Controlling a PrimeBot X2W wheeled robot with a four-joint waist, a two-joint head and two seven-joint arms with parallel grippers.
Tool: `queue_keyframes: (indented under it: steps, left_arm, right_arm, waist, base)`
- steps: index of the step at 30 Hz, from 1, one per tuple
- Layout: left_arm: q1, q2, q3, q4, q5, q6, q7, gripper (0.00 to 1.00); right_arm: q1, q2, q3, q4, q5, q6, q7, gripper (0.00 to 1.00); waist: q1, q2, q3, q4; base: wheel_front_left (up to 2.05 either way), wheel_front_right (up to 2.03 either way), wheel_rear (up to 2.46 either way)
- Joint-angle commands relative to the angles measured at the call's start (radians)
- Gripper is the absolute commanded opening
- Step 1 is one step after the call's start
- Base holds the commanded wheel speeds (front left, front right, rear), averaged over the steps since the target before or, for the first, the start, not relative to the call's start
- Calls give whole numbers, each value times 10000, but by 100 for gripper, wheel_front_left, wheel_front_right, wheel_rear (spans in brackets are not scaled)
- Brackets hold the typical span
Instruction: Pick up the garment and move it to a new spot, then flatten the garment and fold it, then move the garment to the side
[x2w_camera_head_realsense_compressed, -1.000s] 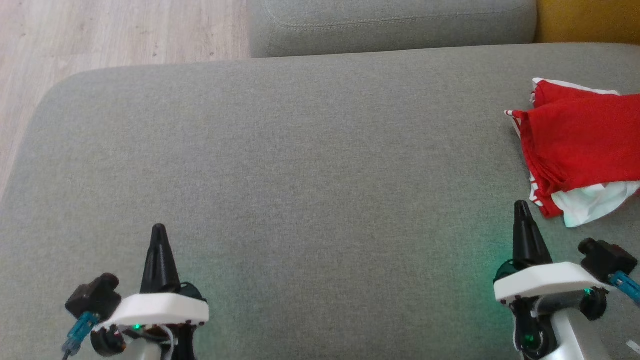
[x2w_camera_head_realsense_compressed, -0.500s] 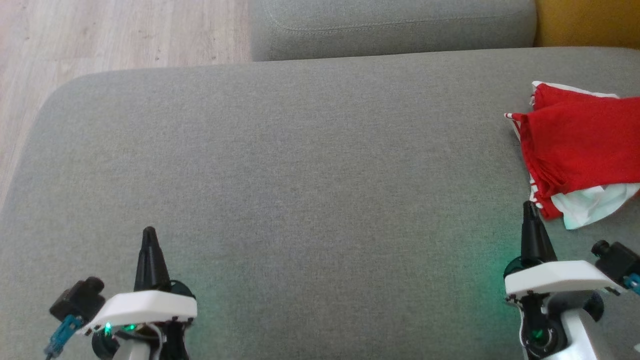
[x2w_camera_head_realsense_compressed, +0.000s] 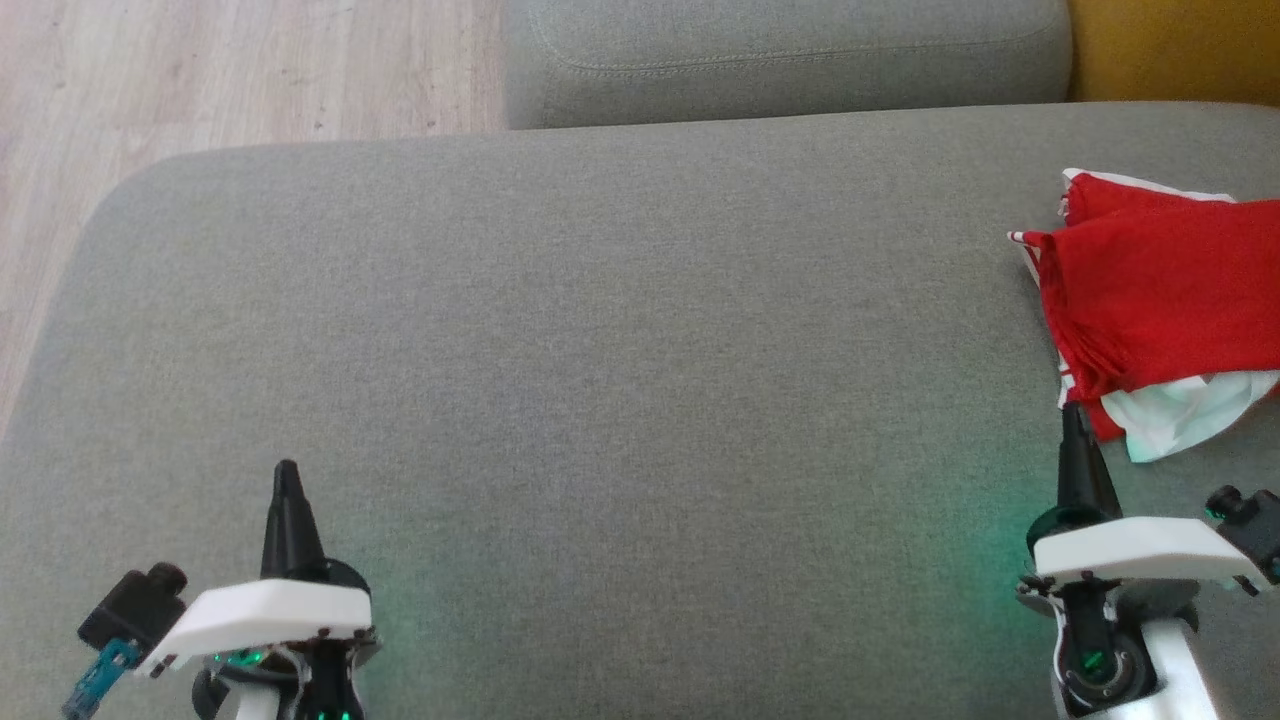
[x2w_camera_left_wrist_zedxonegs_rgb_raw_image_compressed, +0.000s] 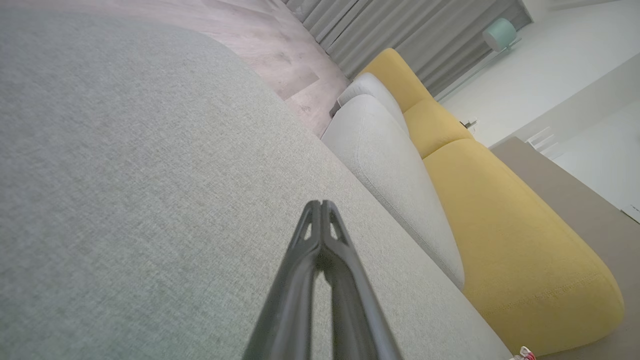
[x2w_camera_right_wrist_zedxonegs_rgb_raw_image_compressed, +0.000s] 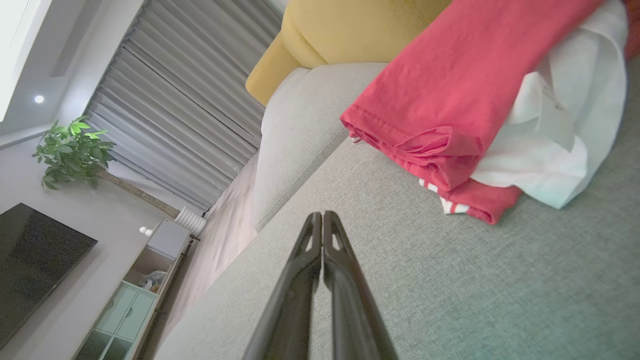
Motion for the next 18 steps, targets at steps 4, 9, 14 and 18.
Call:
queue_keyframes:
  steps: [4, 9, 14, 18]
  left_arm:
    - [-357, 41, 291, -371, -479, -88, 133, 0]
    - [-354, 44, 386, -386, -981, -140, 281, 0]
    - [-350, 47, 481, -402, -1483, -193, 429, 0]
    - [-348, 50, 557, -415, -1885, -235, 547, 0]
  right_arm:
    - [-211, -108, -7, -433, 548, 35, 135, 0]
    - [-194, -110, -65, -495, 1094, 38, 278, 0]
    - [-177, -112, -123, -557, 1640, 40, 422, 0]
    - [-163, -113, -171, -607, 2076, 43, 538, 0]
  waist:
    - [0, 0, -27, 7]
    - [0, 0, -62, 16]
    - [0, 0, -98, 25]
    - [0, 0, -127, 32]
  base:
    - [0, 0, 0]
    - [0, 0, 0]
    - [0, 0, 0]
    - [0, 0, 0]
